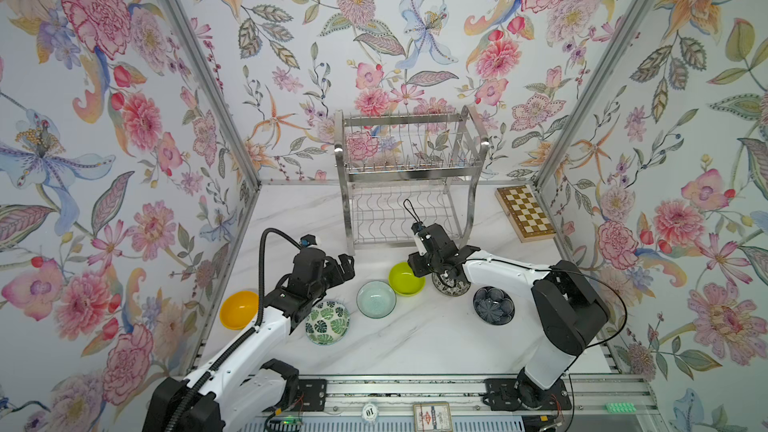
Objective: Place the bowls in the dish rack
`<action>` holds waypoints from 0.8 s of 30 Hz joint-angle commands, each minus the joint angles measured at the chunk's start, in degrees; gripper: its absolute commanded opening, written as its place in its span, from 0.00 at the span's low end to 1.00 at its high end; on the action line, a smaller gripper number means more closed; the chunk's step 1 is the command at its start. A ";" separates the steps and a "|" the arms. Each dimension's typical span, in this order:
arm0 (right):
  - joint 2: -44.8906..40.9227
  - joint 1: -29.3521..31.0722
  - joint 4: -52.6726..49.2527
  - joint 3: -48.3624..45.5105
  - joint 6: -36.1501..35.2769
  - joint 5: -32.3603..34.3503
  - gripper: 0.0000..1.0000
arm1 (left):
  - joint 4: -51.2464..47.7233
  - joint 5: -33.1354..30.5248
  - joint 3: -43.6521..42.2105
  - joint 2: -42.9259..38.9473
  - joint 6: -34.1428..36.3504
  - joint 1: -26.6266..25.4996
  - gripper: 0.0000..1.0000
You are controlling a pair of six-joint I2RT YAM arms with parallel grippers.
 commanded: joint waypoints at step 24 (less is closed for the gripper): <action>4.74 2.85 -2.25 0.25 2.55 6.31 0.09 | 16.36 -1.05 -6.11 0.39 -4.13 -5.70 0.99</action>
